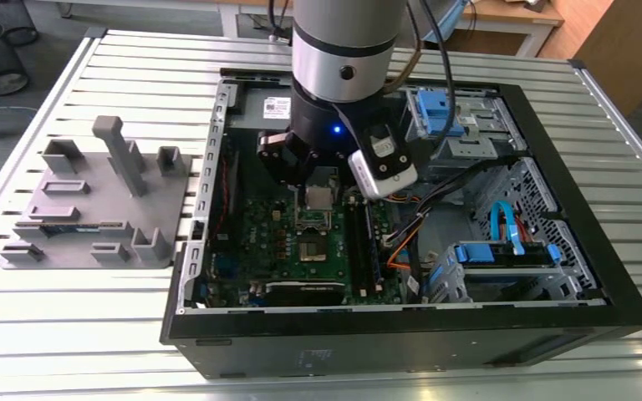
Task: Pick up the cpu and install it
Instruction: 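Place the cpu into insertion slot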
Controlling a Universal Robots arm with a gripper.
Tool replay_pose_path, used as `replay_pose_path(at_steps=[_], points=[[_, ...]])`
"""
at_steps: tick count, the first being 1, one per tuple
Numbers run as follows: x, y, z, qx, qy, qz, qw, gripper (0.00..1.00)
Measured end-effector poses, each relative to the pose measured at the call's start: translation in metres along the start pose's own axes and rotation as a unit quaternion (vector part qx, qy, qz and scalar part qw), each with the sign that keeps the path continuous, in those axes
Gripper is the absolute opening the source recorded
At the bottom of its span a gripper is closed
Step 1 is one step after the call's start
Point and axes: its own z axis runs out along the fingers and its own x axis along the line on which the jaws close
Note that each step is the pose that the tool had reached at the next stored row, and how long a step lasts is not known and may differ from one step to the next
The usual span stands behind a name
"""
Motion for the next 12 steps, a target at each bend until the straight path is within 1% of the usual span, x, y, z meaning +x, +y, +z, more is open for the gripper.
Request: replay_pose_path(at_steps=[2,12], points=[[0.0,-0.0004,0.0017,0.0,0.0,0.0,1.0,0.47],[0.0,-0.0004,0.0036,-0.0001,-0.0001,0.0,1.0,0.47]])
